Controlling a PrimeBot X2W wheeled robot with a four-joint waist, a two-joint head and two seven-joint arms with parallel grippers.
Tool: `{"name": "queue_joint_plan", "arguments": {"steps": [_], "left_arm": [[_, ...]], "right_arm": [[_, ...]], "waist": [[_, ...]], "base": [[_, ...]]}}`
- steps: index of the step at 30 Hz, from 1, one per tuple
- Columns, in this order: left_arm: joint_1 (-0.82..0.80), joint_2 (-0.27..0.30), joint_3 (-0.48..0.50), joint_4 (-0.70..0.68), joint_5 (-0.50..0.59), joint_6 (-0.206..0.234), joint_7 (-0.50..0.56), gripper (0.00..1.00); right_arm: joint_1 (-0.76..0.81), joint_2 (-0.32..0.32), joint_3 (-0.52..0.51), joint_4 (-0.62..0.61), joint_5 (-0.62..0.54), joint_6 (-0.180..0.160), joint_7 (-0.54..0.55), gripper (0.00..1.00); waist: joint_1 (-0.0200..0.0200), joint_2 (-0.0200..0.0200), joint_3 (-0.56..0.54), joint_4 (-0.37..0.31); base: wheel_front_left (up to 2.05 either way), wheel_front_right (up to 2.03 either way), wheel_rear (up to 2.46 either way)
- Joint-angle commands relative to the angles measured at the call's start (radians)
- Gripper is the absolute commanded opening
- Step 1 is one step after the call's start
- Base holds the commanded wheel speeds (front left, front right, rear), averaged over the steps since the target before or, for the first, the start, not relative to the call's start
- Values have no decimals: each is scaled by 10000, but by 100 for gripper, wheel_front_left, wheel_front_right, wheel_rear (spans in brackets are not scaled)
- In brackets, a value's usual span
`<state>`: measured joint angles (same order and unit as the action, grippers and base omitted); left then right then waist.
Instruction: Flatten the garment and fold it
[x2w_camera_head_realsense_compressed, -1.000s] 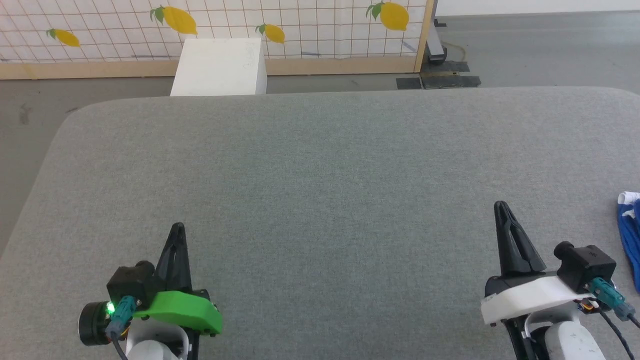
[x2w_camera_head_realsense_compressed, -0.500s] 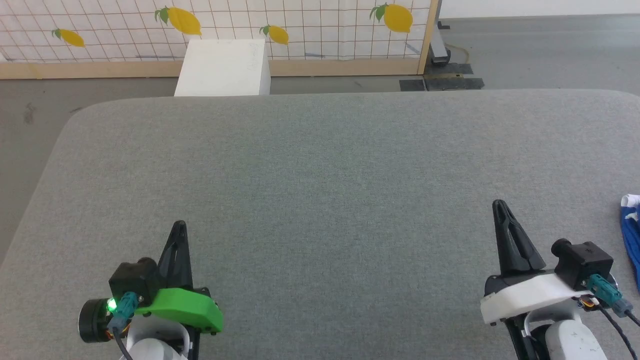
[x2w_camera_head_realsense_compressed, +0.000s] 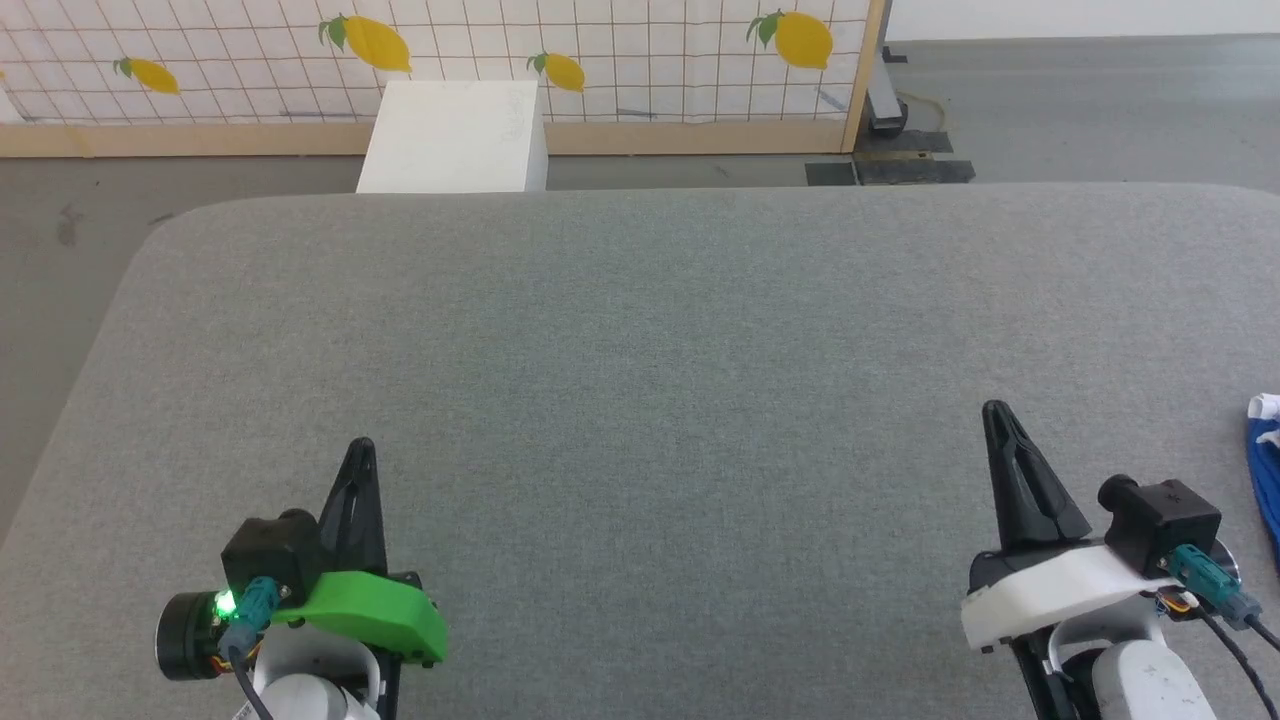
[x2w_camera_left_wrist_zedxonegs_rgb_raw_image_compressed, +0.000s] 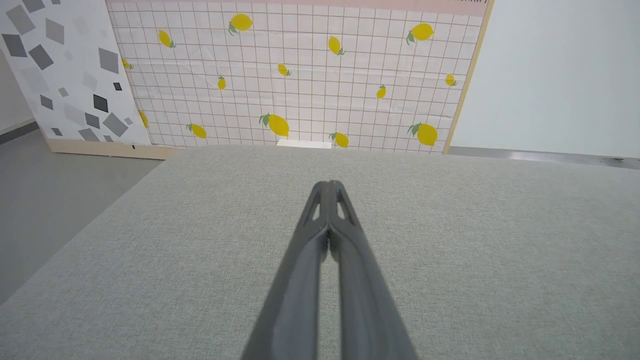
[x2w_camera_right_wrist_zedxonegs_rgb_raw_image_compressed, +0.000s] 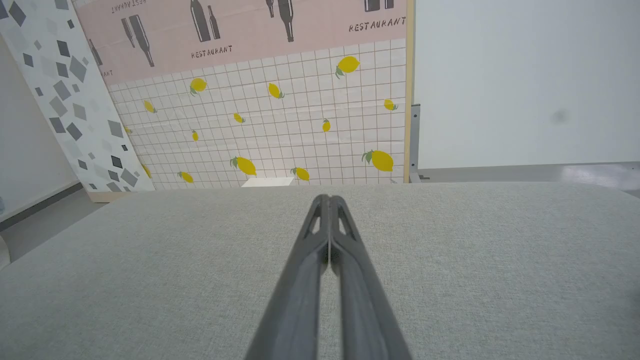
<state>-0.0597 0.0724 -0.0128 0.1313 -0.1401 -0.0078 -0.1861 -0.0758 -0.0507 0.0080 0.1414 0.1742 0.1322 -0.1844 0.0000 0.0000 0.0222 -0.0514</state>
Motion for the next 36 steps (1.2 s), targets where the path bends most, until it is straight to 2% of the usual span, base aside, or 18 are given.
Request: {"name": "queue_joint_plan", "arguments": {"steps": [1, 36], "left_arm": [[171, -28, 28, -71, 162, 22, 66, 0], [339, -104, 67, -561, 651, 44, 774, 0]], "right_arm": [[182, 1, -5, -108, -129, -5, 58, 0], [409, 3, -35, -624, -766, -9, 763, 0]], "waist": [[0, 0, -4, 9], [0, 0, -90, 208]], "base": [[0, 0, 0], [0, 0, 0]]}}
